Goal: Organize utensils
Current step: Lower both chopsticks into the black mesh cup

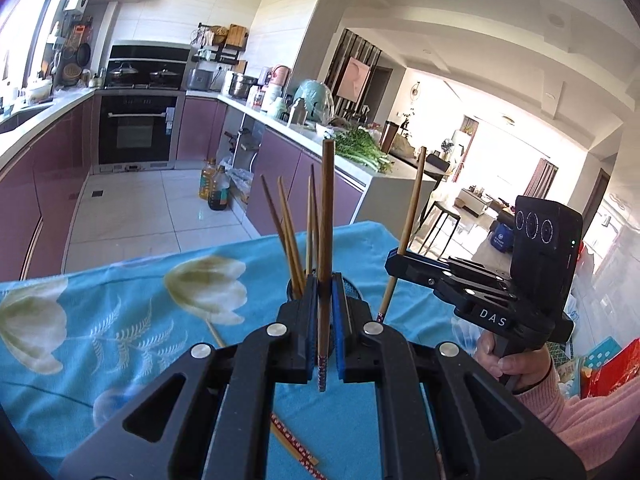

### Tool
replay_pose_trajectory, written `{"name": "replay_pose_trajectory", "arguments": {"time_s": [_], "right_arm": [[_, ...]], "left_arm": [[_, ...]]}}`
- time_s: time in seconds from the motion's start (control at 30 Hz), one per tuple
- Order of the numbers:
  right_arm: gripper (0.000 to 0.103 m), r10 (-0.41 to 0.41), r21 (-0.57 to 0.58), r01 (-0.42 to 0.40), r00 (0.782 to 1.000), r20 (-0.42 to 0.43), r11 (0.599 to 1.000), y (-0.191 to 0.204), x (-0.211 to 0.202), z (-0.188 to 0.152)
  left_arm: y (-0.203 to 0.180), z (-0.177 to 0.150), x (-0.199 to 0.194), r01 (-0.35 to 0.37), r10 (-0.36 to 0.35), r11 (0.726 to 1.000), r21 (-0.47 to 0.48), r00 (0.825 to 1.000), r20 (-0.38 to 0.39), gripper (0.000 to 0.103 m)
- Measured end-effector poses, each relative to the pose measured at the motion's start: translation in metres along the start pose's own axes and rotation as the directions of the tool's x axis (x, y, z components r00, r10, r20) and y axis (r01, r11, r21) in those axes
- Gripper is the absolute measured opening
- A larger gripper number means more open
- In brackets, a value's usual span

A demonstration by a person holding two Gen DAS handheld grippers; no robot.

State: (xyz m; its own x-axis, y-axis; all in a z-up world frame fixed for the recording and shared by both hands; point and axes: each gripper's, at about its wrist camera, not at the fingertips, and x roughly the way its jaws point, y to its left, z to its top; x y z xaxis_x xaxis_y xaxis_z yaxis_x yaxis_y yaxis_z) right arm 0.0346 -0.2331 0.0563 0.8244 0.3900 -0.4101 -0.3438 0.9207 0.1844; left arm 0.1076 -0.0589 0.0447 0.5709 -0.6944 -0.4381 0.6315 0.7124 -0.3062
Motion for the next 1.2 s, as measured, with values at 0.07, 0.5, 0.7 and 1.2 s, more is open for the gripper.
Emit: {"name": "replay_pose_trajectory", "arguments": {"time_s": [0.07,0.5,0.7,1.2], "right_arm": [[0.006,-0.003,-0.008,0.003,1.000,0.016,1.000,-0.001,-0.002,0.007],[0.006,-0.023,-0.028,0.026,0.997,0.074,0.999,-0.010,-0.002,0.033],[0.006,-0.034,-0.030,0.036,0.996,0.085,0.999,-0.011,0.002,0.036],[0.006,-0.095,-0.024,0.096,0.994,0.047,0.995,-0.015,0.032,0.032]], "left_arm": [[-0.004,0.008,0.001,0.005,-0.005,1.000,0.009,1.000,0.011,0.008],[-0.027,0.047,0.003,0.021,-0.025,0.998,0.058,0.996,0.080,0.008],[-0.036,0.053,0.003,0.015,-0.024,0.996,0.083,0.994,0.105,0.008],[-0.048,0.050,0.019,-0.035,0.027,0.995,0.098,0.996,0.090,0.008]]}}
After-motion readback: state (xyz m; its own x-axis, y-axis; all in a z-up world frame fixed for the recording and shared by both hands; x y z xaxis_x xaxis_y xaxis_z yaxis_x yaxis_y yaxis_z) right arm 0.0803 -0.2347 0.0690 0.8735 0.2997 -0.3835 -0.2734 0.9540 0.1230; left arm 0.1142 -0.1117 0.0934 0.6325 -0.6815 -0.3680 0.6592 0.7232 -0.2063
